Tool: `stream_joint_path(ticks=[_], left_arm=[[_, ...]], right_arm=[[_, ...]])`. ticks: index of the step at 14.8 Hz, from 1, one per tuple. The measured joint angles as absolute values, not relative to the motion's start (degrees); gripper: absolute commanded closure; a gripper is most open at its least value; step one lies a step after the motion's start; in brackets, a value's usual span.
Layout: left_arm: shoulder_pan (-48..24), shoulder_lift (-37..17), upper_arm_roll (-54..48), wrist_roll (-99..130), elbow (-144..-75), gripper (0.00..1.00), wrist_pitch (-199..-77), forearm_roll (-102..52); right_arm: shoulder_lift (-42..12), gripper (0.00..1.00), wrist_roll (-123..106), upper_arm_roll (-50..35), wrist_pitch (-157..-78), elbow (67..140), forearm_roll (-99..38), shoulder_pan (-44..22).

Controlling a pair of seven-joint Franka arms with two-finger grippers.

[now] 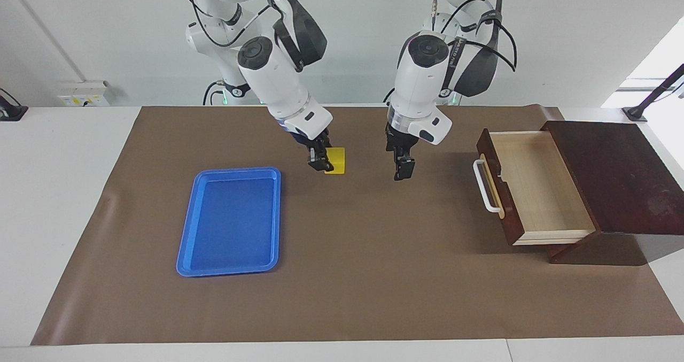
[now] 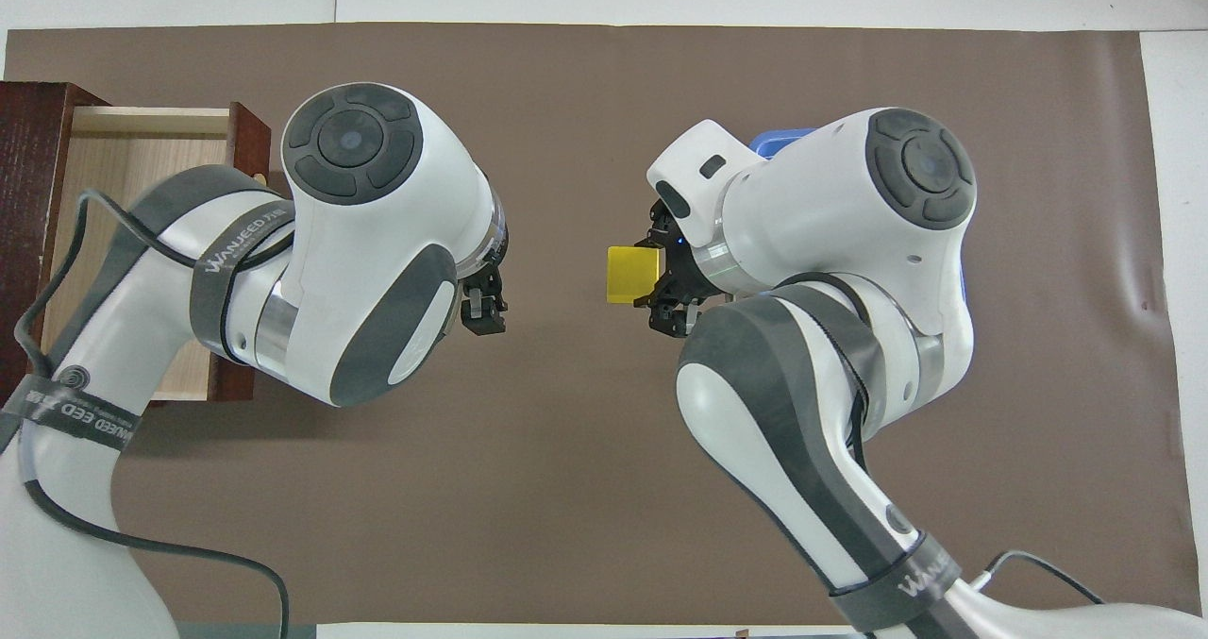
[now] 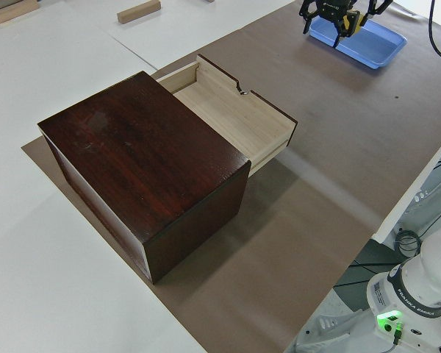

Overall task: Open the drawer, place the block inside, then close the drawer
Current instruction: 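Lift the yellow block with the right gripper toward the left gripper, then grasp the block with the left gripper while the right gripper releases it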

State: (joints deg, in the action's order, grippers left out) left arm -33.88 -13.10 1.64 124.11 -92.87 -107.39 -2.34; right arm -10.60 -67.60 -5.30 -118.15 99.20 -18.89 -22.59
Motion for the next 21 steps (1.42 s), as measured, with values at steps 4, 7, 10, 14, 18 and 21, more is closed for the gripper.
stream_joint_path(ticks=[4, 7, 10, 14, 18, 21], left_arm=[[-35.9, -13.3, 1.6, 125.9, -92.5, 0.00, -107.6, -2.3], [-37.8, -13.4, 1.5, 128.0, -92.3, 0.00, -109.3, -2.3], [-39.1, -13.5, 1.5, 128.1, -92.3, 0.00, -110.7, -2.3], [-40.2, -13.6, 1.5, 128.1, -92.3, 0.00, -111.5, -2.3], [-41.1, -13.6, 1.4, 128.1, -92.3, 0.33, -111.6, -2.3], [-41.2, -13.6, 1.4, 128.1, -92.3, 0.92, -111.8, -2.3]], right_arm=[[-11.1, 1.00, -62.9, -5.3, -118.2, 98.3, -16.5, -25.4], [-11.1, 1.00, -62.2, -5.3, -118.2, 98.2, -16.5, -25.9], [-11.1, 1.00, -62.1, -5.3, -118.2, 98.1, -16.5, -25.9], [-11.2, 1.00, -62.1, -5.2, -118.2, 98.1, -16.5, -25.9], [-11.3, 1.00, -62.1, -5.1, -118.3, 98.1, -16.5, -25.9], [-11.3, 1.00, -62.1, -4.8, -118.4, 98.0, -16.5, -25.9]])
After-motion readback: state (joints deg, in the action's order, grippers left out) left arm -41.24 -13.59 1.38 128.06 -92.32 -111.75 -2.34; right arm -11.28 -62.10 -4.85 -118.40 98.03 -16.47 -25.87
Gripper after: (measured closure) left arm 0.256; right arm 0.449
